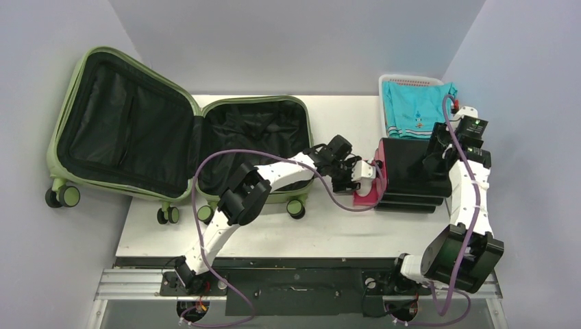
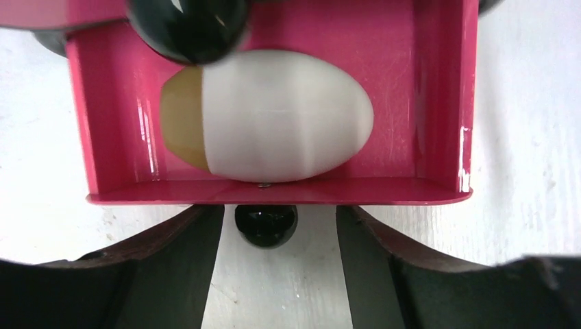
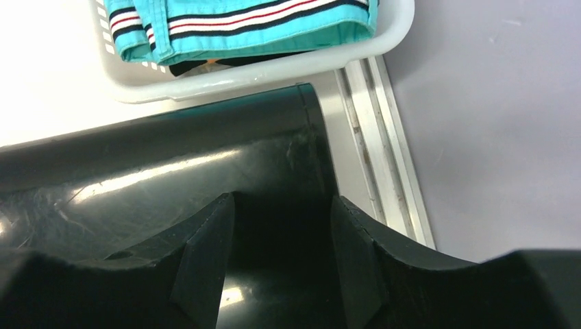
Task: Open, take out, and arrange the luggage
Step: Close the drawer of the storage box.
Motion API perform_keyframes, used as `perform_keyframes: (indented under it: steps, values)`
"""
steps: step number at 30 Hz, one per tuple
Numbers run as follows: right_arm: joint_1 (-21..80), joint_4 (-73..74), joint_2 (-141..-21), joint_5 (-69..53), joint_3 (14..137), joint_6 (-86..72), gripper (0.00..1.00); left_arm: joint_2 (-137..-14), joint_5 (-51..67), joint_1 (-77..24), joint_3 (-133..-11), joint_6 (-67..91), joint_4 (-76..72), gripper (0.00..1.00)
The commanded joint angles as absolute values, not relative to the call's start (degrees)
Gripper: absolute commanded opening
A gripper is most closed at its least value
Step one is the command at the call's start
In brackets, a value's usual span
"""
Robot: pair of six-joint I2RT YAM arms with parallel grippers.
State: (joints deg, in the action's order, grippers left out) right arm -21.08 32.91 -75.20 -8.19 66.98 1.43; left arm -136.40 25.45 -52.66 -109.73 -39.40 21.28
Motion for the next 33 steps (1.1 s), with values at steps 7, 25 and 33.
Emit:
perform_keyframes:
  steps: [7,25,33]
  values:
    - [-24.5,36.7,-79.8,-17.2,68.3,0.6,0.47,-138.6,31.5,-54.4,-121.9,-24.8,18.5,0.57]
    - [-25.6,36.9,-80.3,-18.5,68.7,0.4,0.46,-134.1,34.9,-52.0,-124.7,-22.6,24.1,0.78]
    - [-25.6,36.7,-80.1,-18.1,68.6,0.2,0.46,-132.2,36.5,-49.2,-117.4,-24.1,24.7,0.78]
